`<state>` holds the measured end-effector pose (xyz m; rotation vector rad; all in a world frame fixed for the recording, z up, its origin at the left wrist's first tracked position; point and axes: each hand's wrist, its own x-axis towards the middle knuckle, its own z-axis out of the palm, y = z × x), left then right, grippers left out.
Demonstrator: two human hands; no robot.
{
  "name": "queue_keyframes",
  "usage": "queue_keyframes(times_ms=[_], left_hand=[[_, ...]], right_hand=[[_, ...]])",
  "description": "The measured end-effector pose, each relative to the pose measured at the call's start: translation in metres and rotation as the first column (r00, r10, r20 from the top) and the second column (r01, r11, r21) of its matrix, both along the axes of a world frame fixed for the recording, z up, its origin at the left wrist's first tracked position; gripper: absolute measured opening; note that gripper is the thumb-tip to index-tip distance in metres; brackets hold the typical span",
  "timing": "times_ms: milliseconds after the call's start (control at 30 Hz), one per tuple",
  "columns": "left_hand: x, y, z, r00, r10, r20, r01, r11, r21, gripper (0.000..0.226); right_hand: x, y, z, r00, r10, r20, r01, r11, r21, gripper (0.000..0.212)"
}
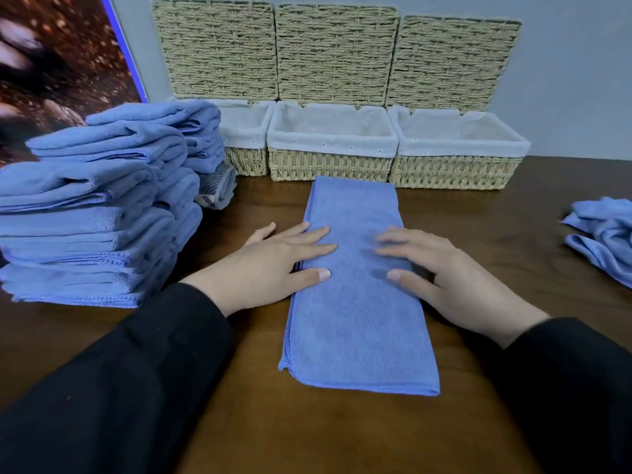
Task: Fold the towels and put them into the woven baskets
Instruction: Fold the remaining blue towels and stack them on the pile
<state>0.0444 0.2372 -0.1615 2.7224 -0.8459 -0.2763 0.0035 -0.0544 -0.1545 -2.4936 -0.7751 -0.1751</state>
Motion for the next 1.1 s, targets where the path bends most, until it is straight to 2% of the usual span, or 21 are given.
queue_keyframes(times_ms=[67, 100, 200, 233, 367, 500, 567, 600, 633, 700, 767, 833, 867, 933, 1000, 1033, 1100], left_hand=[[0.000, 0.000, 0.001, 1.000, 0.012, -0.015, -0.012, 1.000, -0.002, 0.057], [0.000, 0.000, 0.002, 1.000, 0.016, -0.021, -0.016, 1.000, -0.003, 0.056], [0.000, -0.001, 0.003, 0.999, 0.023, -0.029, -0.023, 1.000, -0.005, 0.056], [0.000, -0.002, 0.003, 0.999, 0.025, -0.031, -0.026, 1.000, -0.006, 0.055], [-0.001, -0.004, 0.006, 0.998, 0.029, -0.053, -0.030, 0.999, -0.012, 0.054], [-0.002, -0.005, 0.007, 0.998, 0.030, -0.059, -0.031, 0.999, -0.014, 0.054], [-0.003, -0.004, 0.005, 0.998, 0.028, -0.053, -0.030, 0.999, -0.040, 0.055], [-0.004, -0.003, 0.006, 0.998, 0.025, -0.055, -0.030, 0.997, -0.077, 0.055], [-0.005, -0.002, 0.008, 0.998, 0.020, -0.063, -0.029, 0.989, -0.145, 0.054], [-0.008, 0.001, 0.014, 0.995, 0.000, -0.097, -0.035, 0.929, -0.368, 0.056], [-0.012, 0.003, 0.020, 0.986, -0.079, -0.148, -0.021, 0.820, -0.572, 0.067], [-0.017, 0.003, 0.024, 0.963, -0.170, -0.208, -0.005, 0.765, -0.645, 0.074], [-0.018, 0.002, 0.025, 0.950, -0.187, -0.250, -0.018, 0.766, -0.642, 0.064], [-0.018, -0.005, 0.027, 0.931, -0.149, -0.333, -0.084, 0.801, -0.593, 0.038], [-0.018, -0.011, 0.025, 0.938, -0.084, -0.336, -0.131, 0.813, -0.568, 0.023], [-0.017, -0.012, 0.025, 0.938, -0.054, -0.341, -0.168, 0.793, -0.586, 0.019], [-0.018, -0.012, 0.027, 0.929, -0.038, -0.369, -0.228, 0.726, -0.648, 0.025]], right_hand=[[-0.016, -0.005, -0.004, 0.993, 0.074, 0.089, -0.074, 0.997, -0.006, 0.026], [-0.023, -0.010, -0.007, 0.991, 0.091, 0.098, -0.088, 0.996, -0.033, 0.027], [-0.043, -0.025, -0.013, 0.994, 0.094, 0.053, -0.088, 0.990, -0.111, 0.051], [-0.048, -0.028, -0.012, 0.994, 0.101, 0.039, -0.095, 0.988, -0.121, 0.054], [-0.064, -0.023, -0.009, 0.983, 0.181, 0.025, -0.176, 0.975, -0.132, 0.037], [-0.061, -0.008, -0.010, 0.969, 0.214, 0.127, -0.188, 0.964, -0.186, 0.034], [-0.053, -0.001, -0.009, 0.968, 0.176, 0.179, -0.156, 0.980, -0.120, 0.026], [-0.048, 0.002, -0.008, 0.979, 0.115, 0.166, -0.109, 0.993, -0.042, 0.029], [-0.042, 0.004, -0.004, 0.992, 0.029, 0.119, -0.038, 0.997, 0.071, 0.040], [-0.031, 0.010, 0.004, 0.990, -0.138, -0.019, 0.137, 0.941, 0.311, 0.061], [-0.020, 0.014, 0.008, 0.971, -0.218, -0.099, 0.240, 0.877, 0.417, 0.048], [-0.010, 0.018, 0.010, 0.952, -0.265, -0.155, 0.306, 0.846, 0.436, 0.030], [-0.006, 0.019, 0.010, 0.946, -0.279, -0.165, 0.323, 0.842, 0.432, 0.030], [-0.001, 0.020, 0.007, 0.939, -0.301, -0.169, 0.345, 0.843, 0.414, 0.043], [0.000, 0.021, 0.007, 0.936, -0.305, -0.174, 0.350, 0.850, 0.395, 0.055], [-0.001, 0.021, 0.007, 0.936, -0.300, -0.183, 0.350, 0.851, 0.392, 0.054], [-0.004, 0.020, 0.012, 0.938, -0.283, -0.200, 0.342, 0.855, 0.391, 0.047]])
